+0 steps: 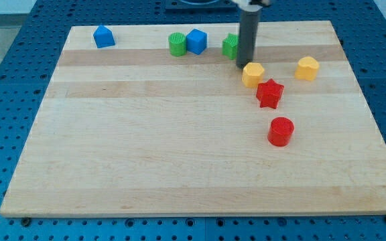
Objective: Place the green star vertically below the blue cube
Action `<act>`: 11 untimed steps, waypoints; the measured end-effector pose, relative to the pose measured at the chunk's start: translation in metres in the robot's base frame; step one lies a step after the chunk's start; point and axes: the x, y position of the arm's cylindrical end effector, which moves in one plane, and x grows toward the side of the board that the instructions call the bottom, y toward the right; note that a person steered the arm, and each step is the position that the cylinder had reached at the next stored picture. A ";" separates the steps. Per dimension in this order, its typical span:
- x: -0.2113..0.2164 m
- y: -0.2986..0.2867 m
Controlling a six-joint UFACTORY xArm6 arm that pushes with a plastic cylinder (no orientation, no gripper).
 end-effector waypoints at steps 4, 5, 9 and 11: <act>-0.054 -0.001; -0.054 -0.018; -0.054 -0.051; -0.052 -0.089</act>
